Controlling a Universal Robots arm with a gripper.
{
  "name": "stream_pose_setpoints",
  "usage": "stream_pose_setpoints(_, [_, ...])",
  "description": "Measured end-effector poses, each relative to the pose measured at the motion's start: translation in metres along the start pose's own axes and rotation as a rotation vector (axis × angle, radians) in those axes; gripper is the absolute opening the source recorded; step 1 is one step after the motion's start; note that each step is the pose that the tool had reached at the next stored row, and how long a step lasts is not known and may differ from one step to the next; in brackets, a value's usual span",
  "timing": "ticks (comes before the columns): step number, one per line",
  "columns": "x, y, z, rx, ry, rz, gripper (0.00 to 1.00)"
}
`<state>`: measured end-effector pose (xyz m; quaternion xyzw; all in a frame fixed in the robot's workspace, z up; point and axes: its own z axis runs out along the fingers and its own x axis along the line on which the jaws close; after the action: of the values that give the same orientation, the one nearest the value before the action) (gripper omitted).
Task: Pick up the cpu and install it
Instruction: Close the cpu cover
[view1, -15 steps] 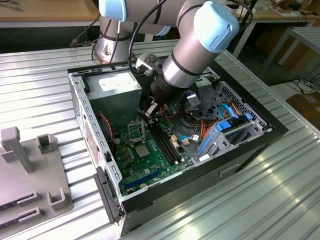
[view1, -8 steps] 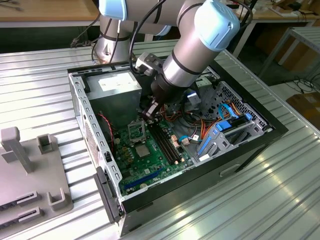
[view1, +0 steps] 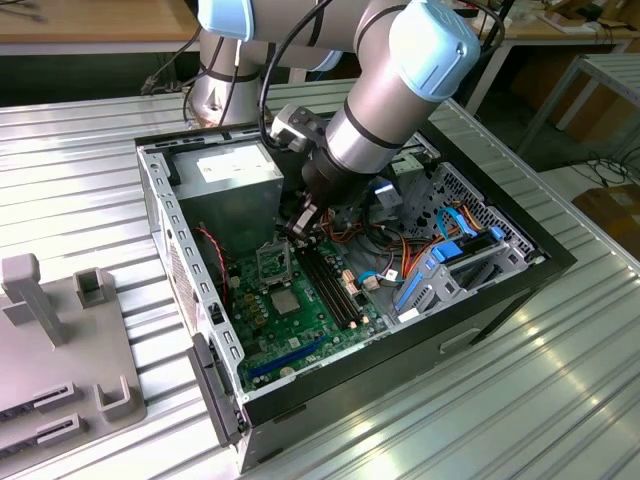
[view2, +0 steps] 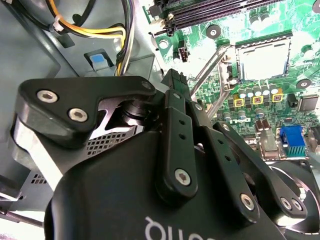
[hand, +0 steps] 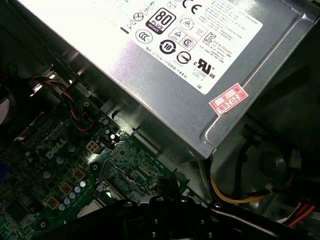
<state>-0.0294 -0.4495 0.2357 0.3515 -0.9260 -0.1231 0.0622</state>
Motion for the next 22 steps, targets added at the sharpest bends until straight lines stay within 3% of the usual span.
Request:
stream_pose_setpoints(10, [0.0,0.0,0.0,0.0,0.0007,-0.003,0.11])
stream_pose_setpoints(16, [0.0001,0.0001,-0.0005,0.0011,0.0173,-0.063,0.11])
stream_pose_setpoints(22, [0.0001,0.0011,-0.0038,-0.0042,0.0191,-0.092,0.11])
